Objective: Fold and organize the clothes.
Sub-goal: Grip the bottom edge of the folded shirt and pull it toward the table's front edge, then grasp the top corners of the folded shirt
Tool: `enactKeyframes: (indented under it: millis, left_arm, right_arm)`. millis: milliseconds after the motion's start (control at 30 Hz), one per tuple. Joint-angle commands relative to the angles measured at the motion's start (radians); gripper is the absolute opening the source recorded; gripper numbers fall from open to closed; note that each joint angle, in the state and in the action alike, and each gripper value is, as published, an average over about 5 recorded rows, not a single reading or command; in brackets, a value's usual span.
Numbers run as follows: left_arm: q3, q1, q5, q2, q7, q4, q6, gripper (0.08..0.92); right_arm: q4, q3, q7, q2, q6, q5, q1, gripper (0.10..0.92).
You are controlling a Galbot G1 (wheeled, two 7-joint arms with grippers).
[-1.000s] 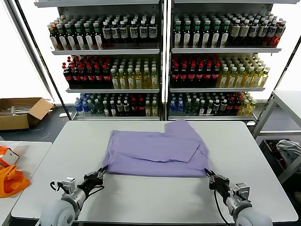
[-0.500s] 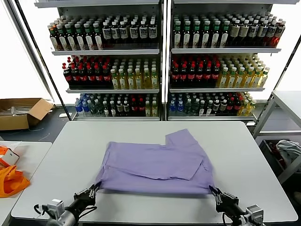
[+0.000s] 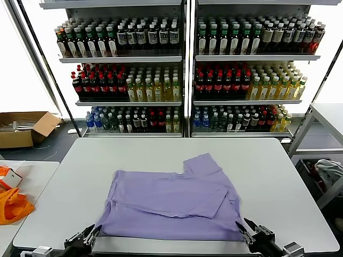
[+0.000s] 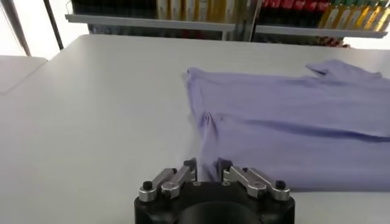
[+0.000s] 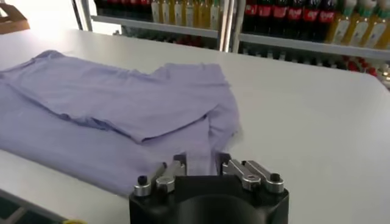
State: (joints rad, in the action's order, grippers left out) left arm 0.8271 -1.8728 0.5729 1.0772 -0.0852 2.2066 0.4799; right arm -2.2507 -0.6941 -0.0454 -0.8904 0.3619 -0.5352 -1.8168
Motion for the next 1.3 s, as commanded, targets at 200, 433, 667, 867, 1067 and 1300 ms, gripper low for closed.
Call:
enactKeyframes:
  millis: [200, 433, 667, 867, 1067, 1300]
  left_arm:
    - [-0.015, 0.236, 0.098, -0.182, -0.077, -0.126, -0.003, 0.625]
    - [-0.224, 0.492, 0.169, -0.313, -0.164, -0.328, -0.008, 0.803]
    - [-0.499, 0.834, 0.201, -0.353, -0.207, -0.573, -0.027, 0.822]
    - [-0.661, 1.026, 0.206, -0.325, -0.22, -0.732, -0.035, 0.823]
    - [-0.704, 1.111, 0.207, -0.263, -0.217, -0.816, -0.037, 0.823]
    - [-0.717, 1.13, 0.206, -0.231, -0.217, -0.844, -0.033, 0.822]
  right_arm:
    - [0.286, 0.08, -0.137, 0.047, -0.012, -0.109, 0.507, 0.704]
    - [0.602, 0.323, -0.286, 0.008, 0.058, -0.038, 0.919, 0.82]
    - [0.9, 0.51, -0.322, -0.116, 0.092, -0.026, 1.193, 0.823]
    - [1.039, 0.614, -0.322, -0.182, 0.108, -0.02, 1.333, 0.823]
    - [1.096, 0.653, -0.322, -0.224, 0.117, 0.009, 1.363, 0.823]
    - [1.1, 0.657, -0.308, -0.237, 0.127, 0.018, 1.344, 0.823]
